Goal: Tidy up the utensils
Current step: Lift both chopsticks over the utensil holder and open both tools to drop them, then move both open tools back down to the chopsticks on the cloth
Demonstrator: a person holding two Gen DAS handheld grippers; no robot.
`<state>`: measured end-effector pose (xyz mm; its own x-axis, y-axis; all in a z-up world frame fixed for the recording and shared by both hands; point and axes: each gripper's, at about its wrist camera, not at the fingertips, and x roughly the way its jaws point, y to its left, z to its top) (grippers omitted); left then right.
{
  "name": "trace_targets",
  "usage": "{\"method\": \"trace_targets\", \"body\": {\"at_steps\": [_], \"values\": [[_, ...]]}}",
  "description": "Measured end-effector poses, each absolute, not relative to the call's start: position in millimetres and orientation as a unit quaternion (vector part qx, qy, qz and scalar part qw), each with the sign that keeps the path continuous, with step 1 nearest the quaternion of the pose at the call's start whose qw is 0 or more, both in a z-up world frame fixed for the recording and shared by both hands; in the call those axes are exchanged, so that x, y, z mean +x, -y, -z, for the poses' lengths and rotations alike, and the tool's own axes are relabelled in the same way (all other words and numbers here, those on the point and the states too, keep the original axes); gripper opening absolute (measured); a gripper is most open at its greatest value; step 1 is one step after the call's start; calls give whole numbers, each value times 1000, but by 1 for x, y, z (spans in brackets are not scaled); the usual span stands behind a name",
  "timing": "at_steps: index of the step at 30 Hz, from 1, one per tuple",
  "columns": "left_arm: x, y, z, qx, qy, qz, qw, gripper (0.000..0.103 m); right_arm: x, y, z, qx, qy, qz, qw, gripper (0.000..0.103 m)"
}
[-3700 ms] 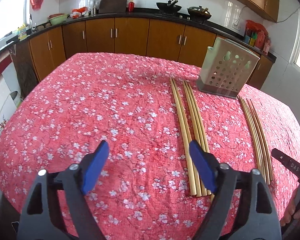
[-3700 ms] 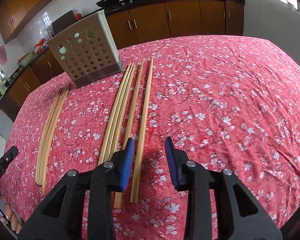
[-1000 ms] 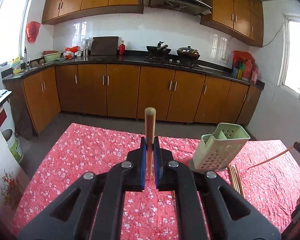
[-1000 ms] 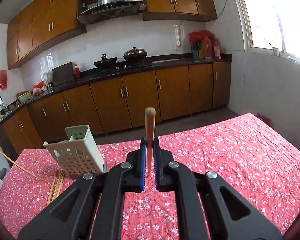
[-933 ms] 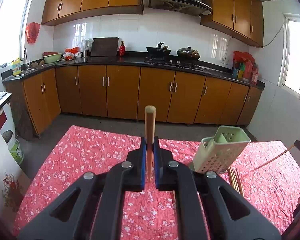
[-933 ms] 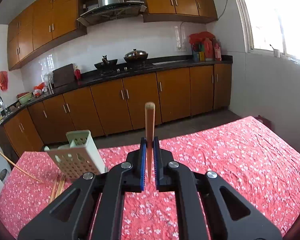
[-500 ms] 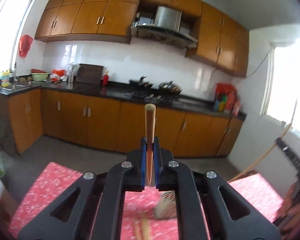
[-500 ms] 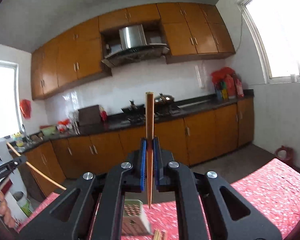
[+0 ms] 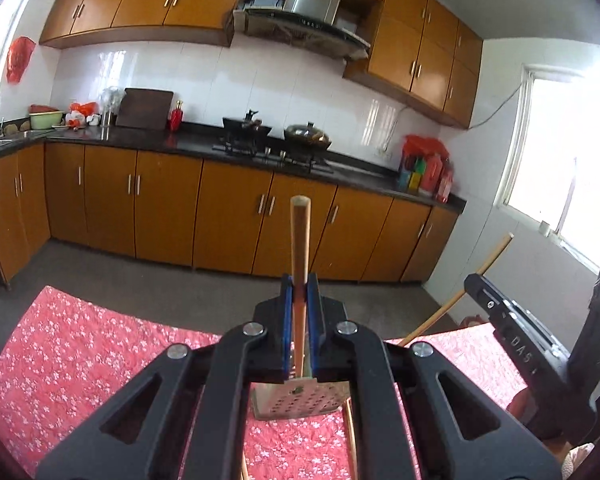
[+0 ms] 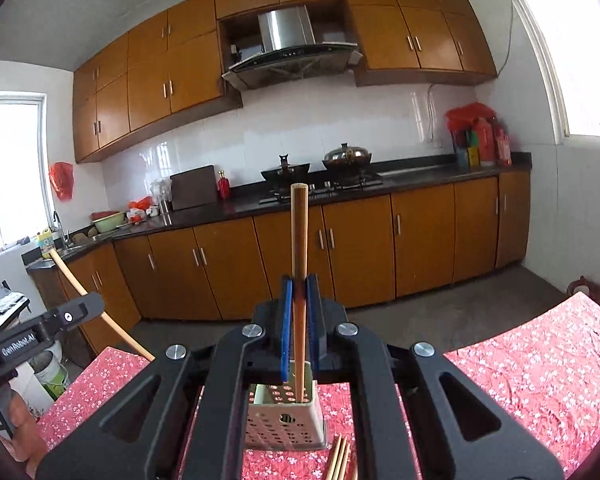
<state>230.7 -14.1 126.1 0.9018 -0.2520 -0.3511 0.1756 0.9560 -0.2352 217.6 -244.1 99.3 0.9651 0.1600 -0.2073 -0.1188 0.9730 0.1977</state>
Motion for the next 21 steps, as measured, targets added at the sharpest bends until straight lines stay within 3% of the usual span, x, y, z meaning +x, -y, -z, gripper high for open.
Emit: {"method": "trace_targets", "body": {"at_steps": [4, 7, 15, 21], "values": [[238, 21, -119, -85, -197, 97, 972, 10, 218, 244, -97, 96, -124, -74, 985, 11], [237, 22, -120, -82, -192, 91, 974, 27, 212, 249, -98, 99, -120, -67, 986, 40], [214, 0, -123, -91, -181, 72, 977, 33, 185, 268, -96, 109, -125, -49, 985, 41], [185, -28, -93, -65, -208, 26, 976, 35, 169, 282, -45, 104, -210, -27, 972, 41]]}}
